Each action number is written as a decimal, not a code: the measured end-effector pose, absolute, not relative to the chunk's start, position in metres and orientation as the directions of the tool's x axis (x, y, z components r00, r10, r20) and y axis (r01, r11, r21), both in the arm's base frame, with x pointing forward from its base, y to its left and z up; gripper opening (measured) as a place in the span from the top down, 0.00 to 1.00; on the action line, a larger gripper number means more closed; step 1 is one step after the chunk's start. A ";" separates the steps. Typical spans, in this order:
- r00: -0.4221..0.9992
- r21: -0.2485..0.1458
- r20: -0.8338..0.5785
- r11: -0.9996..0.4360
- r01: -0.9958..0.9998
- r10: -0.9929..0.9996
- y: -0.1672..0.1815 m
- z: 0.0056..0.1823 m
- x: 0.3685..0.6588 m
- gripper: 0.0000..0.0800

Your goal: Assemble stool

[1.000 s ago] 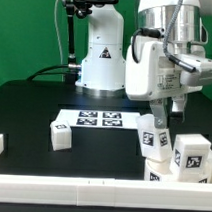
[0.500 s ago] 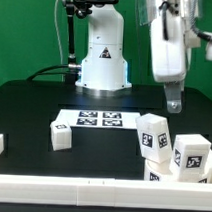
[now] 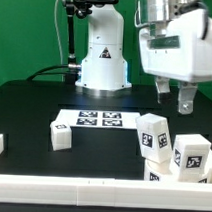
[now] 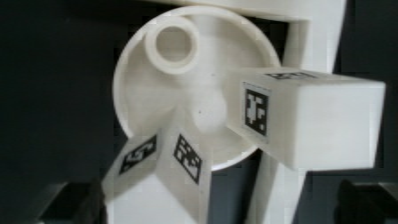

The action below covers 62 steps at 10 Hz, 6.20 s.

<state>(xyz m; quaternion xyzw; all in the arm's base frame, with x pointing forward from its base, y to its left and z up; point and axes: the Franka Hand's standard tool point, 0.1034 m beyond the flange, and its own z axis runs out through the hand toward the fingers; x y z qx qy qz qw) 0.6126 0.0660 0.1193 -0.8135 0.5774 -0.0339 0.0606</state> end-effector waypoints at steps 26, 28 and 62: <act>0.865 0.089 0.105 -0.871 0.484 0.491 0.053 0.085 0.602 0.19; 0.870 0.089 0.104 -0.876 0.474 0.482 0.052 0.085 0.602 0.52; -0.619 -0.116 -0.210 0.648 -0.753 -0.757 0.053 0.079 0.599 0.58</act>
Offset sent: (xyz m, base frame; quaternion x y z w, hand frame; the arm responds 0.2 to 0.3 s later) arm 0.0000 0.0000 0.0000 0.0000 0.0000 -0.1938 0.9810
